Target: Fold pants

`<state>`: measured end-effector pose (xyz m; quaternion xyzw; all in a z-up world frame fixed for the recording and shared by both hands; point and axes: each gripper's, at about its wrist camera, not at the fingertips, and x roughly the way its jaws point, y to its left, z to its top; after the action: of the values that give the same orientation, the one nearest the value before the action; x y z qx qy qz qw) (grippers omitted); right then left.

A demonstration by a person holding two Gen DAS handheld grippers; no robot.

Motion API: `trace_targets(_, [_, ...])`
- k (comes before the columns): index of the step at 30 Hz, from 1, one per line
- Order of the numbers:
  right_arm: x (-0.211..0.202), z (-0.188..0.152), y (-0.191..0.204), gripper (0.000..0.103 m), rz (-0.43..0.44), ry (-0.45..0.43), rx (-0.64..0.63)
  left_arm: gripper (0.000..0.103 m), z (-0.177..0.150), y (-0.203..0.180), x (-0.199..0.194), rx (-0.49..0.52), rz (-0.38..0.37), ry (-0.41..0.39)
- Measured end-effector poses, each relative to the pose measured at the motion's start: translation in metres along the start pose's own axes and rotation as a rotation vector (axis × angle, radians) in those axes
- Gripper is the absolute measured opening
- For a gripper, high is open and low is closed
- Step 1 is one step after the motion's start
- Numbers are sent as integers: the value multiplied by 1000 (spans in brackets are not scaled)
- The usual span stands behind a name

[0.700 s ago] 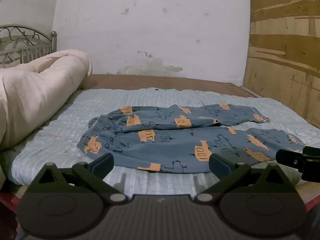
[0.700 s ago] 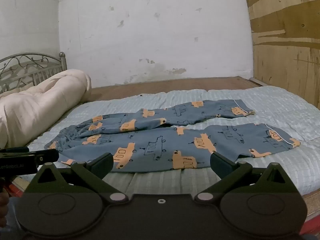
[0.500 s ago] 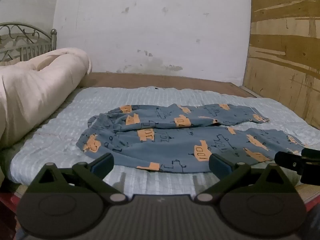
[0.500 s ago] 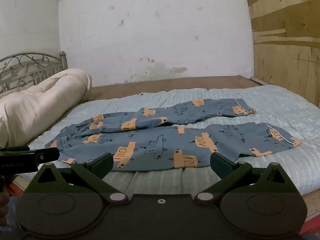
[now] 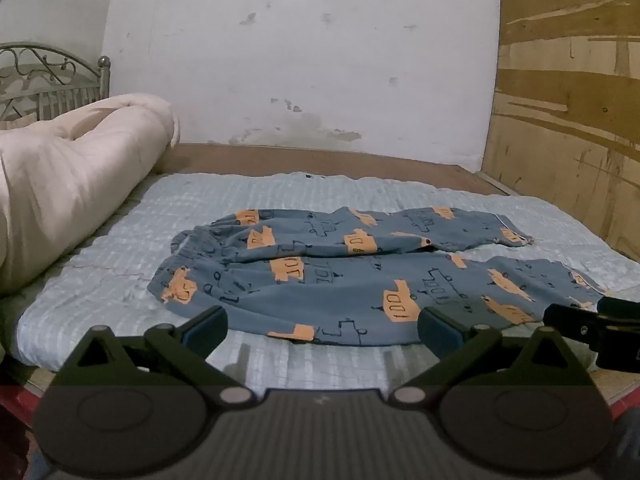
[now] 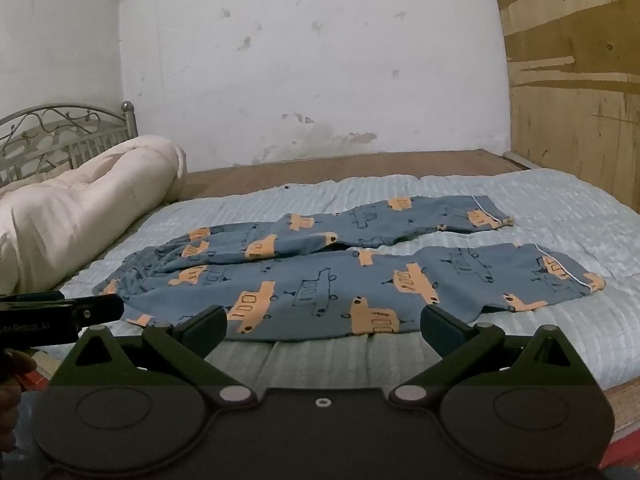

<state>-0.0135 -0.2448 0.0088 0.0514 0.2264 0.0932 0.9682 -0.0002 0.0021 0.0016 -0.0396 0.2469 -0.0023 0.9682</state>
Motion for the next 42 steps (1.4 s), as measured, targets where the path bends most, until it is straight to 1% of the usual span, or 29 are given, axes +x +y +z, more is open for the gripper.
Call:
trace_targets(16, [0, 3, -3, 102, 6, 4, 5, 103, 4, -1, -2, 7, -5, -3])
trace_targets(42, [-2, 3, -2, 102, 5, 7, 4, 103, 0, -2, -1, 9, -11, 1])
